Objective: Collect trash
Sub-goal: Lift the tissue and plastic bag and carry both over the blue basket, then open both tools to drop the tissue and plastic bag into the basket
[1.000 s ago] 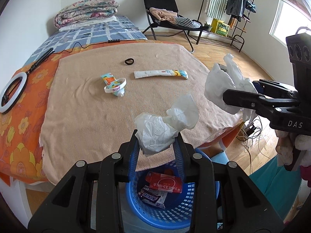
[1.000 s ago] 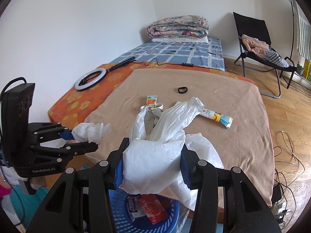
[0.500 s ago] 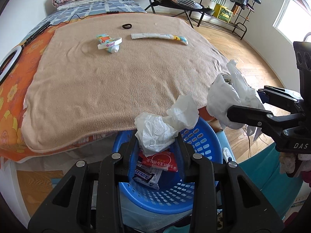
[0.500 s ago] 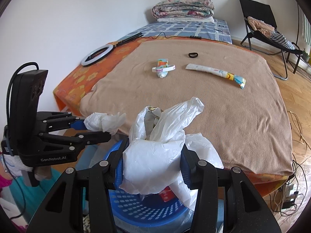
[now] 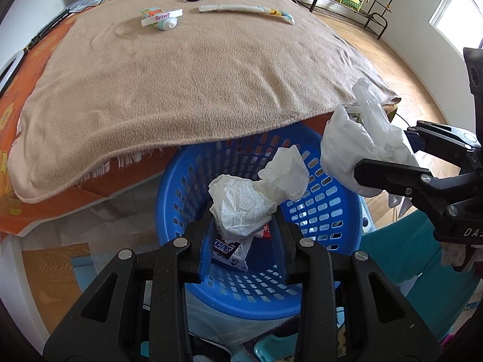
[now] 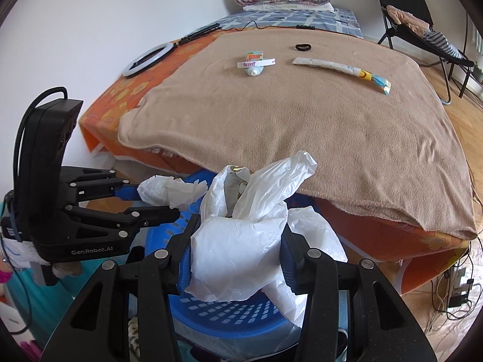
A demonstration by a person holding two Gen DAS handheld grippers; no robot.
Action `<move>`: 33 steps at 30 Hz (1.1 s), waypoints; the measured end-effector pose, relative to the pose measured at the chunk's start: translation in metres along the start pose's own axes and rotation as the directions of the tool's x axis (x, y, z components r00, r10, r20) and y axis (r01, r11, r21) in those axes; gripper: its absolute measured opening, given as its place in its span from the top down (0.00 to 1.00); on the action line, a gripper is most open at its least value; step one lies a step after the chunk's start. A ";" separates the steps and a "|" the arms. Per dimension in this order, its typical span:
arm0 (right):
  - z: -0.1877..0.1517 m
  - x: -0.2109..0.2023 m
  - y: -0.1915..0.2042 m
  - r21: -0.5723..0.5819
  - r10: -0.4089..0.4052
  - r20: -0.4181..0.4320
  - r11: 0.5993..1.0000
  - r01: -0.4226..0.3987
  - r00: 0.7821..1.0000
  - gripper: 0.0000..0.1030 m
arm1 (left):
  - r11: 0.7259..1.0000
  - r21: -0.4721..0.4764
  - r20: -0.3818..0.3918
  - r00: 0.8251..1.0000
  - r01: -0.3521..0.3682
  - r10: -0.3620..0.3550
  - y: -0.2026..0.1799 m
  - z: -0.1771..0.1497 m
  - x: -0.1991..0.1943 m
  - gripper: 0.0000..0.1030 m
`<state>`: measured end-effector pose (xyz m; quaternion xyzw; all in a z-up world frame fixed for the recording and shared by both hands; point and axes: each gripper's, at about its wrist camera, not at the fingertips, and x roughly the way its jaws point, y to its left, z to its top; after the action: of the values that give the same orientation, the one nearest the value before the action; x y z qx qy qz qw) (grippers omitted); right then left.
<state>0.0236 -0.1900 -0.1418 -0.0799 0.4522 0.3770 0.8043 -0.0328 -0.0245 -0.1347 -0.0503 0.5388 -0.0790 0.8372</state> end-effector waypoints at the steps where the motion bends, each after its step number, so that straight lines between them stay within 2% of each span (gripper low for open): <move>1: -0.001 0.002 0.000 0.000 0.000 -0.006 1.000 0.000 1.000 0.56 | 1.000 0.000 -0.006 1.000 -0.002 0.002 0.001 -0.001 0.002 0.68; 13: -0.012 0.026 -0.008 0.011 -0.005 -0.069 1.000 0.006 0.998 0.53 | 1.000 -0.005 -0.062 0.998 -0.022 0.022 0.007 -0.008 0.022 0.67; 18: -0.013 0.031 -0.010 0.024 -0.003 -0.087 1.000 0.005 0.996 0.53 | 1.000 -0.009 -0.073 0.997 -0.029 0.028 0.007 -0.007 0.026 0.63; 22: -0.013 0.033 -0.011 0.031 -0.009 -0.097 0.999 0.012 0.995 0.51 | 0.999 -0.011 -0.072 0.997 -0.037 0.036 0.008 -0.006 0.026 0.53; 25: -0.013 0.034 -0.012 0.036 -0.021 -0.099 0.999 0.025 0.995 0.46 | 0.999 -0.013 -0.067 0.997 -0.042 0.041 0.009 -0.006 0.025 0.45; 33: -0.013 0.033 -0.014 0.061 -0.039 -0.103 0.997 0.045 0.994 0.38 | 0.999 -0.020 -0.069 0.997 -0.046 0.044 0.011 -0.006 0.023 0.44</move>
<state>0.0347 -0.1886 -0.1784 -0.0832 0.5023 0.3409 0.7903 -0.0276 -0.0184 -0.1599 -0.0445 0.5690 -0.0559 0.8193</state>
